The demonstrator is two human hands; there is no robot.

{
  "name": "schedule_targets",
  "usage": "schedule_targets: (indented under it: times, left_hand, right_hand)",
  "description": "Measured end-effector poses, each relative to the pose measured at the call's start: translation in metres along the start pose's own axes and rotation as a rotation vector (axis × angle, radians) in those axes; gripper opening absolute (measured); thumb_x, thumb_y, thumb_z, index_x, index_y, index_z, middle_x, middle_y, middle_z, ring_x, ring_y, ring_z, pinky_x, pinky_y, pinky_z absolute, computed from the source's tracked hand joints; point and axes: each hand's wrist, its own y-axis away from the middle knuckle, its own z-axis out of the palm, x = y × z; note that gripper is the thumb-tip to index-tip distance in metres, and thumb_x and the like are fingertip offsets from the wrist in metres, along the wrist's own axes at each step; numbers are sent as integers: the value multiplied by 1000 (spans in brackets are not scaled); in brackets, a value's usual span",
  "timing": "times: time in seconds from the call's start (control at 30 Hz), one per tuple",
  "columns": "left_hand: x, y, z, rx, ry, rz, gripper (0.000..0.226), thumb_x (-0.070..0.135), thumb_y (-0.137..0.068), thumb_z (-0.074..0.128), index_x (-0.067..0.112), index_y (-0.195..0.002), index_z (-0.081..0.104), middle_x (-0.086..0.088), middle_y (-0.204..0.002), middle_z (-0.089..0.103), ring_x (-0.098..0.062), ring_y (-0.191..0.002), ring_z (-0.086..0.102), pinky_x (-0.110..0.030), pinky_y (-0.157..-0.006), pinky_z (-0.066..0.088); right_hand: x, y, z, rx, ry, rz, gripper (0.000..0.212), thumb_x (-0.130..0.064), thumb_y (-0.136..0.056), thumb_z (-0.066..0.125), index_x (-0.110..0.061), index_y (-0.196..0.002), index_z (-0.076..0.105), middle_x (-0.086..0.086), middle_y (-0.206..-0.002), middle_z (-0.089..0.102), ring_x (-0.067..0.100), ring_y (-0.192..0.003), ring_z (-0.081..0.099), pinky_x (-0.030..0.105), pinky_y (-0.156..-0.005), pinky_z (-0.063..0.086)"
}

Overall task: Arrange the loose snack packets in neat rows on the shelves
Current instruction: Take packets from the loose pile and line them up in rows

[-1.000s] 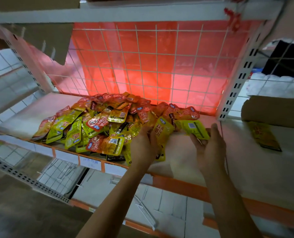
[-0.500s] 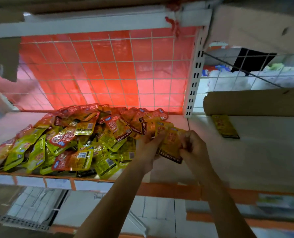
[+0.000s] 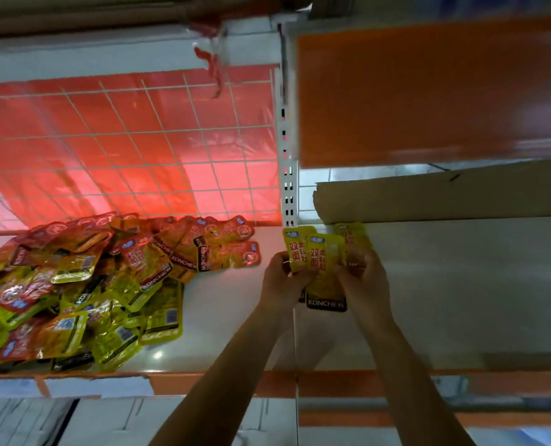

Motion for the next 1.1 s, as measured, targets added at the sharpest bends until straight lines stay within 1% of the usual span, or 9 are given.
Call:
schedule_targets:
  times: [0.2, 0.3, 0.37, 0.4, 0.5, 0.63, 0.77, 0.87, 1.1]
  left_hand:
    - [-11, -17, 35, 68, 95, -56, 14, 22, -93, 60, 11, -101, 62, -16, -103, 71, -34, -94, 69, -56, -86, 54]
    - [-16, -27, 44, 215, -97, -12, 10, 24, -93, 57, 15, -91, 62, -9, -96, 70, -30, -95, 66, -47, -88, 54]
    - [-18, -31, 48, 296, -238, 20, 10, 27, -92, 56, 20, -87, 61, -1, -88, 68, -27, -91, 65, -39, -84, 52]
    - [-18, -31, 50, 320, -277, 33, 12, 29, -92, 56, 22, -84, 60, 1, -85, 67, -25, -88, 64, -38, -81, 52]
    - [-20, -32, 54, 356, -403, 88, 20, 33, -93, 56, 19, -81, 63, -2, -79, 68, -23, -78, 63, -35, -72, 49]
    - [-21, -32, 56, 349, -539, 170, 23, 34, -92, 56, 16, -81, 65, 1, -72, 64, -20, -71, 59, -26, -59, 40]
    - [-21, -31, 59, 301, -532, 146, 15, 36, -88, 62, 26, -99, 66, 7, -84, 70, -14, -81, 68, -32, -78, 55]
    - [-19, -30, 62, 245, -535, 127, 8, 35, -86, 64, 32, -93, 62, 8, -87, 72, -10, -81, 69, -36, -80, 58]
    - [-16, -32, 68, 183, -714, 139, 22, 33, -87, 66, 18, -103, 68, 1, -97, 72, -17, -91, 67, -38, -87, 54]
  right_hand:
    - [17, -36, -32, 68, 34, 107, 25, -11, -80, 70, -22, -101, 63, -4, -94, 67, 15, -90, 65, 42, -83, 55]
    - [21, -56, -46, 97, 73, 95, 24, -13, -80, 69, -25, -98, 60, -4, -92, 67, 9, -81, 63, 27, -70, 54]
    - [22, -68, -51, 74, 119, 68, 21, -14, -81, 69, -24, -97, 60, -5, -91, 65, -1, -74, 58, 10, -57, 43]
    - [23, -73, -51, 51, 144, 61, 21, -14, -81, 68, -22, -98, 60, -6, -90, 64, -3, -73, 56, 9, -56, 41]
    - [24, -86, -50, -12, 232, 46, 25, -9, -81, 66, -15, -106, 62, -6, -89, 62, 9, -79, 58, 22, -69, 43]
    - [27, -96, -46, -41, 343, 10, 24, -7, -86, 59, -10, -110, 63, 5, -97, 68, 18, -90, 61, 22, -74, 41]
    - [33, -96, -43, -29, 427, -29, 23, -9, -90, 55, -9, -111, 63, 10, -104, 68, 22, -95, 62, 23, -75, 40]
    - [31, -97, -39, -11, 494, -49, 22, -11, -89, 53, -9, -110, 63, 11, -104, 67, 27, -99, 62, 29, -79, 44]
    - [32, -99, -42, -24, 528, -31, 18, -15, -88, 57, -14, -104, 66, 6, -99, 70, 25, -94, 64, 28, -77, 45]
